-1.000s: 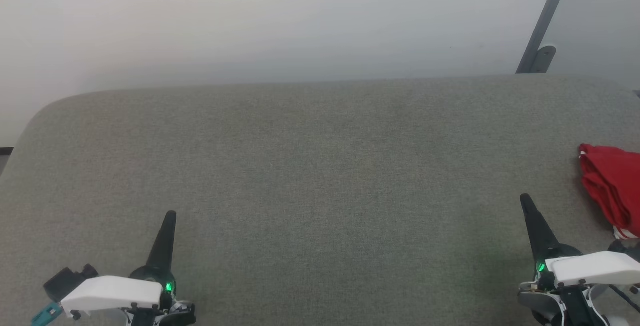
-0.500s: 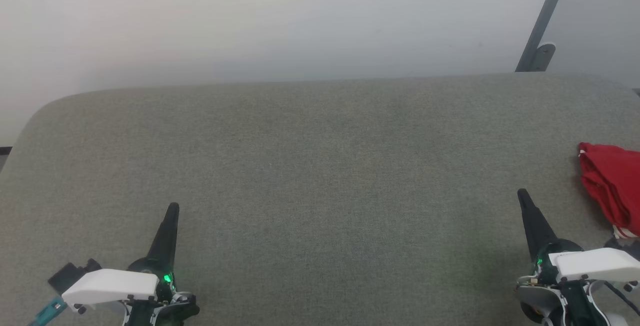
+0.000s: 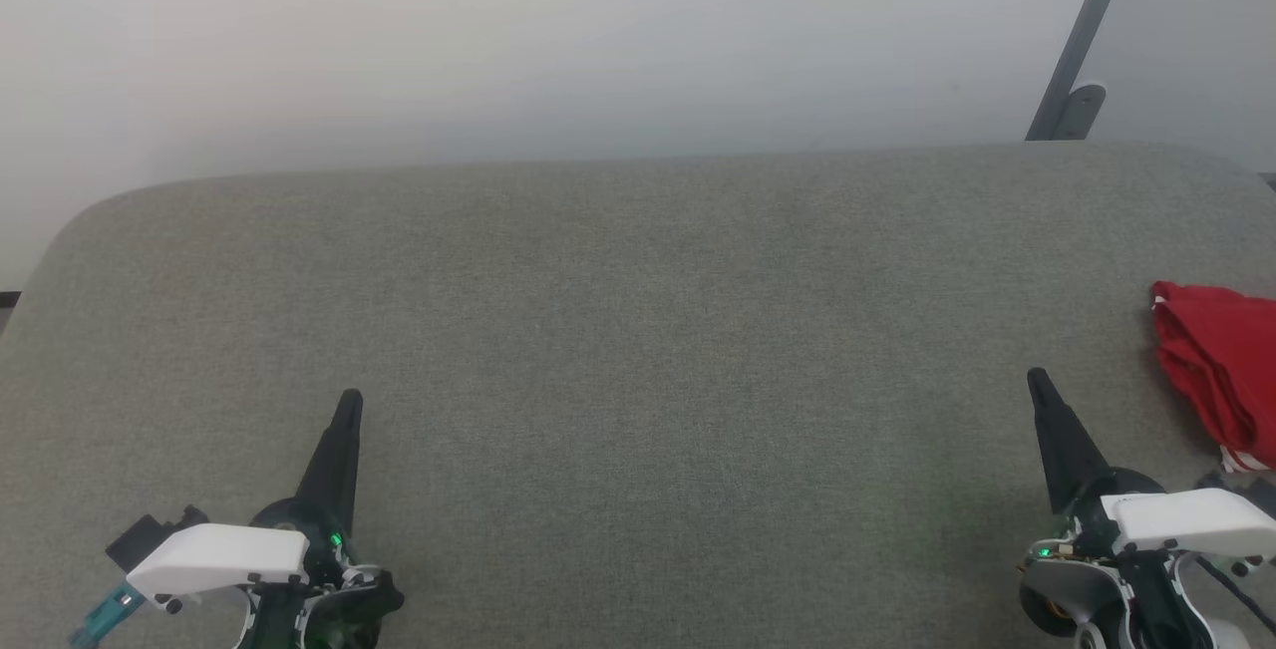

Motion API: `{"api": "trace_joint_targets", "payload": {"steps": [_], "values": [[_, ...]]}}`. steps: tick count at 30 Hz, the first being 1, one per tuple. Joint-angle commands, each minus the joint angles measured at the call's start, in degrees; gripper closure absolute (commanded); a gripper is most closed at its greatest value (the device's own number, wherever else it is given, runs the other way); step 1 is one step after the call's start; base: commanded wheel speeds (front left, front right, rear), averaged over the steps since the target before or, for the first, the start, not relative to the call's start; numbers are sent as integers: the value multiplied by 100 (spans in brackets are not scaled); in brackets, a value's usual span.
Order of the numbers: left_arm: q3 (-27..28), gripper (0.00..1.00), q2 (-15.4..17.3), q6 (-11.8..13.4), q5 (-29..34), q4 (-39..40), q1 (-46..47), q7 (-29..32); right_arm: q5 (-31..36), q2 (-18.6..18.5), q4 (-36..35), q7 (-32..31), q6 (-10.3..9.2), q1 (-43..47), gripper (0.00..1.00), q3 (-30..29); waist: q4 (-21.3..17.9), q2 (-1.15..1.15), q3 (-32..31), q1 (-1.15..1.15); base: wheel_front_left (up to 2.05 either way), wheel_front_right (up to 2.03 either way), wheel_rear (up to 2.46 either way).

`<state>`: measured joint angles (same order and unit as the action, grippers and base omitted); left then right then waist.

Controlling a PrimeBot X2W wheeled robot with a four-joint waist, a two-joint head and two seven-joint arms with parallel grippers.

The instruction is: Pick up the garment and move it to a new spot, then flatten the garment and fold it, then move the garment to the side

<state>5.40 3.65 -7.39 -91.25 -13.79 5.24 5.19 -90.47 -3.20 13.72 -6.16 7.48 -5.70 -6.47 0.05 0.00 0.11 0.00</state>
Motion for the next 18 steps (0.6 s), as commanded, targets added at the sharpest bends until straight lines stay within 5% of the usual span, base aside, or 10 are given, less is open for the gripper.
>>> {"api": "trace_joint_targets", "payload": {"steps": [1,18], "values": [[18,100,3,-17,-75,-10,109,38,-83,39,29,-32,2,-61,100,-11,-1,0,1,0,0,0,0],[42,100,-22,-18,-181,-31,128,86,-204,48,43,-53,2,-72,100,-12,-5,0,6,0,0,0,0]]}}
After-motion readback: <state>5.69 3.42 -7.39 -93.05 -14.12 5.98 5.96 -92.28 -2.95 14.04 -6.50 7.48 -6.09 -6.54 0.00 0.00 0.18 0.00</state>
